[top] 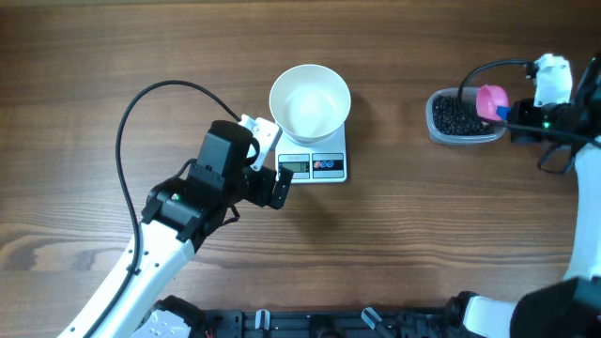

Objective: Scoop item into bowl and weigh 150g on scale

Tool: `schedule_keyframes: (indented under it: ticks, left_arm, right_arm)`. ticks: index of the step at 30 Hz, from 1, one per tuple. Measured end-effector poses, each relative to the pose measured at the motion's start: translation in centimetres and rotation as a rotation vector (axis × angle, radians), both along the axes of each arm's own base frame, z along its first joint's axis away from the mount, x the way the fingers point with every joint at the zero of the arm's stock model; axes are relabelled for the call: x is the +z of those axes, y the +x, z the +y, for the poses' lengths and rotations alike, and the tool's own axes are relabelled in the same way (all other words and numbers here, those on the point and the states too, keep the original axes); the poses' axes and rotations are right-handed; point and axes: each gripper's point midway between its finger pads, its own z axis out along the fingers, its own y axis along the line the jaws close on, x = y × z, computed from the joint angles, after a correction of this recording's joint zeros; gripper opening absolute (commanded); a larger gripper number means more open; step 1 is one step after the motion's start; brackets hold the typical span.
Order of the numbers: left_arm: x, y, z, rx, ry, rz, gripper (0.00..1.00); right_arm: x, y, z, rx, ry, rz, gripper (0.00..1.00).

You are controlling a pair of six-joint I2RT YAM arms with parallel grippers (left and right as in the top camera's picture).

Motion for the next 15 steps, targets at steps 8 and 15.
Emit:
schedule_keyframes:
  ticks: [8,15]
  left_arm:
    - [0.0,0.0,0.0,0.000,0.000,0.000,1.00]
    - [0.0,0.0,0.0,0.000,0.000,0.000,1.00]
  right_arm:
    - [-2.8,0.7,-1.1,-0.021,-0.019,0.065,0.04]
    - [-4.7,1.1,-1.0,-0.015,0.007,0.110,0.04]
